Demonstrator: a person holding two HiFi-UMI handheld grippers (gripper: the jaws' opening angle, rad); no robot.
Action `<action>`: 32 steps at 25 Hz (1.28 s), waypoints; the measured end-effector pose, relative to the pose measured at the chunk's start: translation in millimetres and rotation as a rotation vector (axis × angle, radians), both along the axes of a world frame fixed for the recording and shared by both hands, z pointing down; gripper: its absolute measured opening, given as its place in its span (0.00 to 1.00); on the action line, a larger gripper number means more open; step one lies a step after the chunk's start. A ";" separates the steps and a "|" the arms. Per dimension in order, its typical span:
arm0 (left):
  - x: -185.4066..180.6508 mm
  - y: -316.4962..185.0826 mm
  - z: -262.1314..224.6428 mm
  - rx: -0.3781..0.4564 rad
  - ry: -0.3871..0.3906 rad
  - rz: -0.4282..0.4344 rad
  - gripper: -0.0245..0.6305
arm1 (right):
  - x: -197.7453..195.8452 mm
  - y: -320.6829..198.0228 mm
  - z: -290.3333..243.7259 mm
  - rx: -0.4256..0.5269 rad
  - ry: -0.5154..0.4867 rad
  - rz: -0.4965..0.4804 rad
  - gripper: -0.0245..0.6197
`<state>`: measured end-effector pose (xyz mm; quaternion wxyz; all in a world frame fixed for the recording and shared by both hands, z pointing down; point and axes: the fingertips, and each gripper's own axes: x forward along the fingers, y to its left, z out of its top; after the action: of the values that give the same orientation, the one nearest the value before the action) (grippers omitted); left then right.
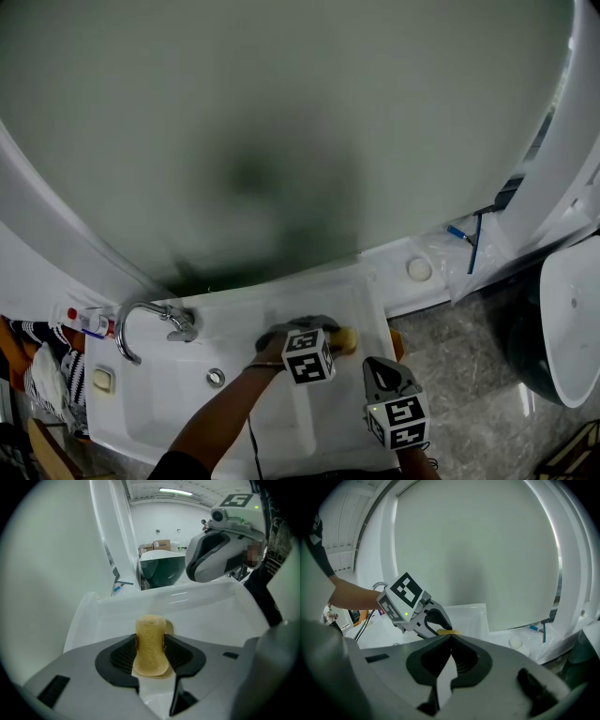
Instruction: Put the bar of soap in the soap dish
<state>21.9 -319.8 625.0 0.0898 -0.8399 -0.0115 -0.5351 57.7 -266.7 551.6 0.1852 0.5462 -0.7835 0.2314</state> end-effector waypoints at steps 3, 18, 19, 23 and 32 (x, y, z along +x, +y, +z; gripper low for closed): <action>2.6 -2.4 -3.5 0.005 0.027 -0.016 0.33 | 1.7 0.0 -1.1 0.003 -0.004 0.000 0.06; 0.0 -0.1 -28.5 0.038 0.072 -0.147 0.33 | -2.7 -3.2 -9.4 0.038 -0.042 -0.067 0.06; -0.3 0.7 -30.4 0.040 0.075 -0.160 0.33 | -3.0 -3.5 -10.5 0.041 -0.046 -0.075 0.05; 0.0 4.7 -38.9 0.034 0.101 -0.225 0.32 | -4.1 -5.4 -14.6 0.057 -0.064 -0.113 0.06; 2.6 21.1 -52.7 0.026 0.182 -0.394 0.21 | -11.2 -5.7 -20.7 0.075 -0.099 -0.222 0.05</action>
<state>24.5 -298.7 572.3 -0.0051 -0.8696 0.1679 -0.4644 46.5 -272.4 531.0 0.1500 0.4504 -0.8555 0.2068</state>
